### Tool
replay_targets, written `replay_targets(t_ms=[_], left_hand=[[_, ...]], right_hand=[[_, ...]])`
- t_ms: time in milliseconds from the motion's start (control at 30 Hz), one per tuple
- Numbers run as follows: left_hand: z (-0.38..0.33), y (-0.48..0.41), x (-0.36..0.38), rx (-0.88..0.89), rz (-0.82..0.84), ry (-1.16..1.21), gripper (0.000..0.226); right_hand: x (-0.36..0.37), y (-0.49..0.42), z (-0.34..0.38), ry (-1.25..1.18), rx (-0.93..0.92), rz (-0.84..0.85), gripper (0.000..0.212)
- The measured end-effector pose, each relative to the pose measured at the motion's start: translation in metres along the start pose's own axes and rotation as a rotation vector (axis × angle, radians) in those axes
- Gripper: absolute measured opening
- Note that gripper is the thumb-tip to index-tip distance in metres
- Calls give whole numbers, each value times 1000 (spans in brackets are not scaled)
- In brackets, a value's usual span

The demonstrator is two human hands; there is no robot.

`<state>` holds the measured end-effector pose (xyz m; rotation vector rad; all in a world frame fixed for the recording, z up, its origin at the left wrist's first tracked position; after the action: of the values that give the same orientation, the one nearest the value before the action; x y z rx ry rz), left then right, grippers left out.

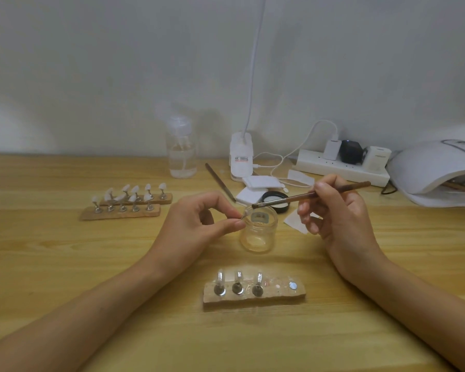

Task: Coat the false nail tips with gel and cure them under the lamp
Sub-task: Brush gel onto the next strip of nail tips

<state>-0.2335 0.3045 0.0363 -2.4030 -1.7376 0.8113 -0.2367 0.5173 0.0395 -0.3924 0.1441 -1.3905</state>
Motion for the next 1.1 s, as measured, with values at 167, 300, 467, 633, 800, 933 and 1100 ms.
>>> replay_targets(t_ms=[167, 300, 467, 633, 800, 933, 1100], left_hand=[[0, 0, -1, 7, -7, -12, 21], [-1, 1, 0, 16, -3, -10, 21], [1, 0, -1, 22, -3, -46, 13], [-2, 1, -2, 56, -36, -94, 12], [-4, 2, -3, 63, -59, -119, 14], [-7, 2, -3, 77, -65, -133, 12], [-13, 3, -1, 114, -53, -156, 12]], right_hand=[[-1, 0, -4, 59, 33, -11, 21], [4, 0, 0, 23, 1, 23, 21], [-2, 0, -4, 43, 36, -19, 22], [5, 0, -2, 43, 12, 35, 23], [2, 0, 0, 7, 5, 8, 22], [6, 1, -2, 47, 22, 41, 17], [3, -1, -1, -3, 9, 25, 19]])
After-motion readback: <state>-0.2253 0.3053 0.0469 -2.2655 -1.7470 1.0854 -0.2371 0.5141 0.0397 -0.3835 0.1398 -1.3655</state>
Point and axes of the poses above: each hand's wrist, its own y-axis away from the middle knuckle, its own x-axis out of the palm, z = x × y, the point moved 9 cm from there along -y, towards the middle knuckle, and after that the axes turned 9 degrees about z, right-handed, at the moved point
